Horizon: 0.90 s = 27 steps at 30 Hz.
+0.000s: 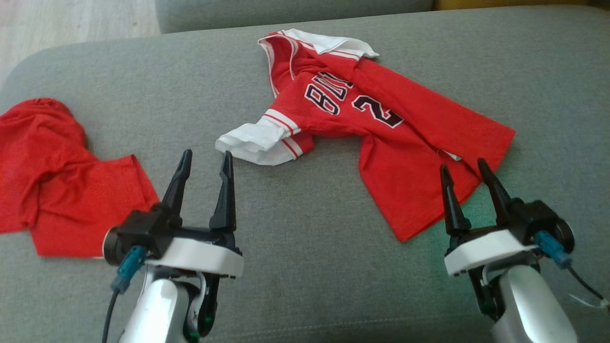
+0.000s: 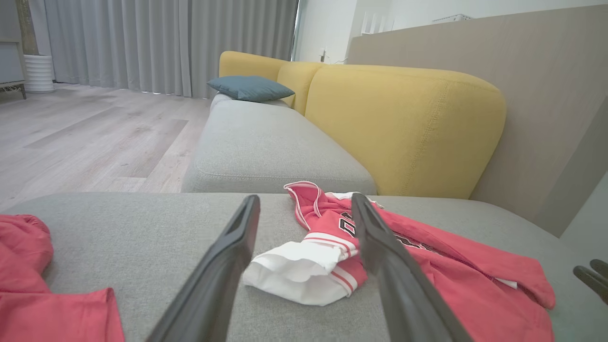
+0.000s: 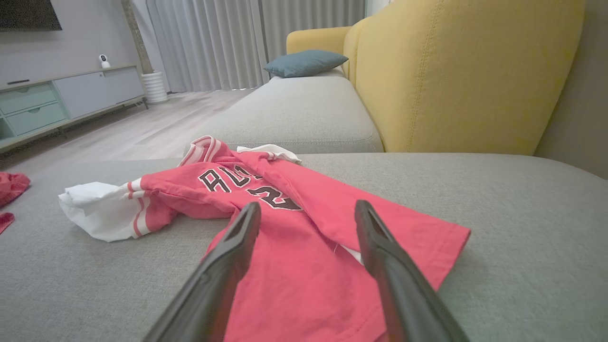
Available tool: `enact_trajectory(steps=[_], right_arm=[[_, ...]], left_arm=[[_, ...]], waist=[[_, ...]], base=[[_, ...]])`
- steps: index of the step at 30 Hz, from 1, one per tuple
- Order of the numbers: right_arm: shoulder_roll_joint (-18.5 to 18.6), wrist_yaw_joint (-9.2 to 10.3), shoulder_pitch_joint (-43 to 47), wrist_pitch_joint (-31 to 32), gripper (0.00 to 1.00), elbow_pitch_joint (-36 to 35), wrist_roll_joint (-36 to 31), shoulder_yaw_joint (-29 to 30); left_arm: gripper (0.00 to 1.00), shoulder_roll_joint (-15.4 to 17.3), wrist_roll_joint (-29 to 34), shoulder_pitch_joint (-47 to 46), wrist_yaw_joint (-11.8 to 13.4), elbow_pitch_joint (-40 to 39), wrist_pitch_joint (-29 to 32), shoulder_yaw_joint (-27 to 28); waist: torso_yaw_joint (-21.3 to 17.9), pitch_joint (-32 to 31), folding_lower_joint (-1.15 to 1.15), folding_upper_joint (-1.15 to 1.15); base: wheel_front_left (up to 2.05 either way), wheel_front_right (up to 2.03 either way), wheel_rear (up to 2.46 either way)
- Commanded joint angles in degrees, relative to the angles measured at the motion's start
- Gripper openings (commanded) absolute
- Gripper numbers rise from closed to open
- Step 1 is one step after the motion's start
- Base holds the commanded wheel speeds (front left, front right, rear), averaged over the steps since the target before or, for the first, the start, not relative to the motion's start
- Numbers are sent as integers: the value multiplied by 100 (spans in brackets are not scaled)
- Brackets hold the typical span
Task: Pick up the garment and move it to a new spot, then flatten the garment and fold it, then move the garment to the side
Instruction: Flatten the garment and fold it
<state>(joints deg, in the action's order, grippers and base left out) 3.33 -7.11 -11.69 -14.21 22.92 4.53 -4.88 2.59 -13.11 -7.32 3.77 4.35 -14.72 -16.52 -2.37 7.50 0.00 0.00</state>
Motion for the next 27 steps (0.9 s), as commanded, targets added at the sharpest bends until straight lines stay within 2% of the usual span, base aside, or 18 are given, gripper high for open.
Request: enact_trajectory(steps=[1,7,13,17,21,27], right_arm=[[-44,-37,-152,-77,100,-257,23,-118],[-45,-37,-127,17,100,-382,60,235],[-45,-37,-433,302,100,-2,156,853],[-45,-37,-702,434,100,388,-86,1199],[-45,-37,-863,474,100,704,-511,1346],[-45,-37,-990,435,100,1103,-804,1590]], left_arm=[[100,29,51,-146,-27,-180,-28,195],[100,29,87,-181,-85,-181,-28,152],[100,29,88,-270,-99,-148,-28,63],[100,29,101,-298,-114,-122,-28,31],[100,29,103,-342,-122,-113,-28,23],[100,29,107,-378,-130,-114,-28,17]], waist=[[-17,-8,0,0],[43,105,0,0],[280,326,0,0],[431,464,0,0],[539,562,0,0],[601,625,0,0]], base=[[0,0,0],[0,0,0],[0,0,0],[0,0,0],[0,0,0],[0,0,0]])
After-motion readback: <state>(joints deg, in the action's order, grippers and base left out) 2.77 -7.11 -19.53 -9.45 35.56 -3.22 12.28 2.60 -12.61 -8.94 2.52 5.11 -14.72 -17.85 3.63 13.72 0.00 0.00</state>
